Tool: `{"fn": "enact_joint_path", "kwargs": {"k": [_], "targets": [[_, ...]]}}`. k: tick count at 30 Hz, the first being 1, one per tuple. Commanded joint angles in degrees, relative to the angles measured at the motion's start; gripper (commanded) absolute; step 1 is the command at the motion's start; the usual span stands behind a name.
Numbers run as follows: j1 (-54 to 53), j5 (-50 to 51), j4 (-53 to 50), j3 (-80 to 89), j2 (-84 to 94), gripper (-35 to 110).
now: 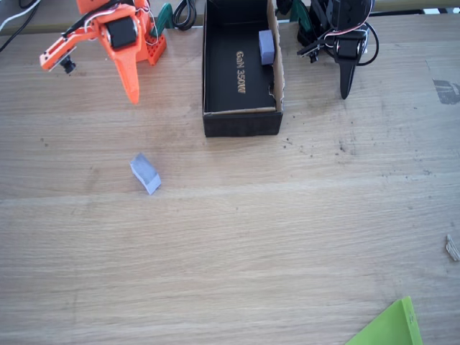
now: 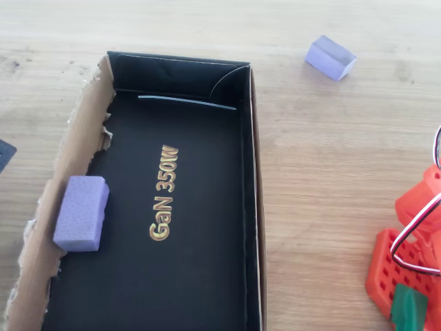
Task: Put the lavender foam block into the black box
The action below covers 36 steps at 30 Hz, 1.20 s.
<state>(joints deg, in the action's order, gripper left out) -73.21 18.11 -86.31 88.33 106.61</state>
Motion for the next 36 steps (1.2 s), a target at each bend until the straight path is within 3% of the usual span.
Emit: {"fn": "enact_joint_path", "kwargs": {"k": [1,8,22,36], "targets": [[-0.62,-0.7,-2.11,-9.4,-2.2,0],[0.44,-1.41,-8.35,-20.21,-9.14,0],[3.96,-16.96,-5.19,-20.57,-10.11,0],[4.39,-15.91,-5.62,-20.57,-10.46,0]]}}
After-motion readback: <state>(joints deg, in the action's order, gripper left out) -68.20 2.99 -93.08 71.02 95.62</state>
